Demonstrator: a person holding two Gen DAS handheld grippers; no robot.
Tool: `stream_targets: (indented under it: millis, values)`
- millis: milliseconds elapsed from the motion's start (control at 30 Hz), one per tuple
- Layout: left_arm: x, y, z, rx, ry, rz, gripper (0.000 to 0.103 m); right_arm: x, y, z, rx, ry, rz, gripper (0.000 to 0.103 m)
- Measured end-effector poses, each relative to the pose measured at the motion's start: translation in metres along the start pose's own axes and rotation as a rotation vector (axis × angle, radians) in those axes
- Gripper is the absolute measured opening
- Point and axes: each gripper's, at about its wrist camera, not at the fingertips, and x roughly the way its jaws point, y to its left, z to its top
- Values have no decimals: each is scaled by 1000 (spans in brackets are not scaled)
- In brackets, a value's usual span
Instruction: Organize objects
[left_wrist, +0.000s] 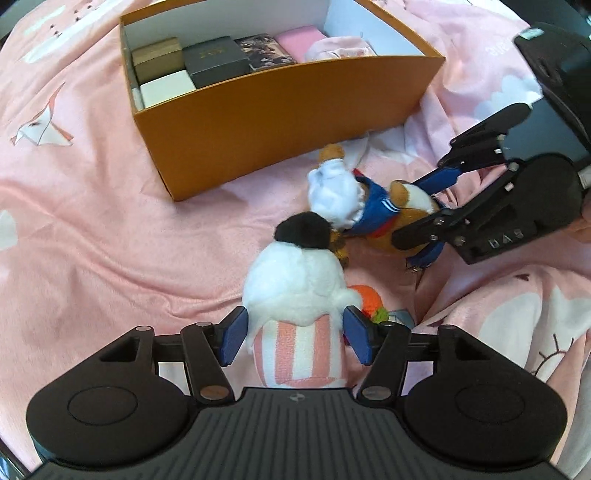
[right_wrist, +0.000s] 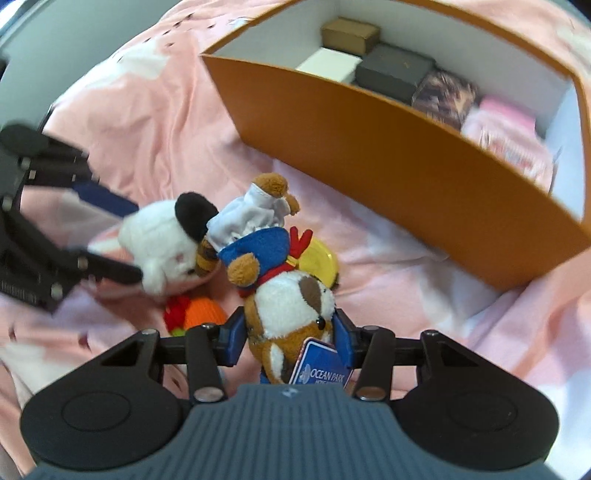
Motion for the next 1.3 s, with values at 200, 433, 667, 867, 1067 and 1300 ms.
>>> stream_targets:
  millis: [200, 433, 667, 867, 1067, 1300]
  values:
    - [-3, -13, 10, 149, 46, 27, 84, 7, -10, -2, 137, 6, 67, 50]
    - [27, -21, 27, 209, 194, 46, 85, 7, -12, -6, 152, -2, 75, 50]
    - [43, -21, 26, 216, 223, 72, 78, 13, -16, -8, 178, -5, 95, 50]
    - [24, -11, 17, 142, 119, 45, 74, 7, -21, -10, 216, -29, 111, 50]
    - [-11, 2, 9, -9, -55, 1, 74, -26, -32, -13, 298, -99, 147, 49]
    - [-66, 11, 31, -91, -280, -43, 74, -82, -37, 1, 360, -256, 194, 49]
